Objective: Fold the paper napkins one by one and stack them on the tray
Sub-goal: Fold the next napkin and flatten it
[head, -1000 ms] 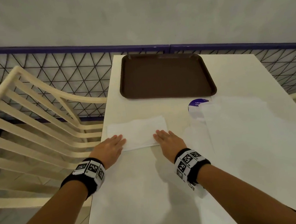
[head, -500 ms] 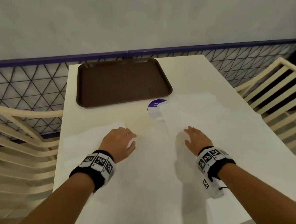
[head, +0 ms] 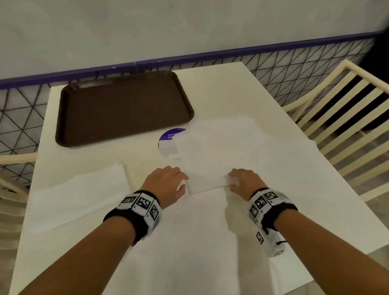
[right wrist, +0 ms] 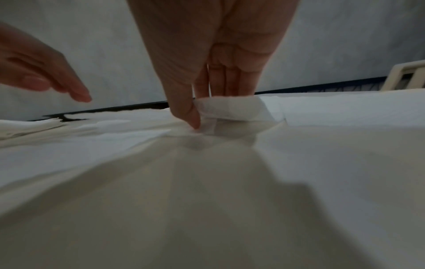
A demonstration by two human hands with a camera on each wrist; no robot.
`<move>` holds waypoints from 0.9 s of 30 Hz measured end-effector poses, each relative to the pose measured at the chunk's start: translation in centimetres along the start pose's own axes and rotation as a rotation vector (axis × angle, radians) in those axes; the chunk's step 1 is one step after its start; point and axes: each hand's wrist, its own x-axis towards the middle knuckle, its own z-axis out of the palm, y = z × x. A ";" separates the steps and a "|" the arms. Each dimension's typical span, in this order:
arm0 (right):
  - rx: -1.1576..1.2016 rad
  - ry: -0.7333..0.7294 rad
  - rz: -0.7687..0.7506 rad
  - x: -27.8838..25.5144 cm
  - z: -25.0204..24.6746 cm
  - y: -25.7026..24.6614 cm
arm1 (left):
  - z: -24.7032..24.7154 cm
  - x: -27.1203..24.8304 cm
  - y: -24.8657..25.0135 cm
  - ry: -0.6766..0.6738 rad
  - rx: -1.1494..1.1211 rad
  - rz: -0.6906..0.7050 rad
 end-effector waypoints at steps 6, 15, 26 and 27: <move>0.021 -0.105 -0.118 -0.2 -0.4 2.1 | -0.3 1.7 1.2 -0.043 -0.007 -0.038; 0.126 0.020 -0.298 -0.9 -1.9 2.3 | -1.6 5.6 2.7 -0.060 0.140 0.025; -0.053 0.046 -0.458 -4.7 -1.6 0.7 | -1.4 0.9 2.7 0.246 0.219 0.122; -0.051 0.023 -0.450 -4.8 -1.3 0.4 | -1.1 -0.3 2.4 0.220 0.201 0.114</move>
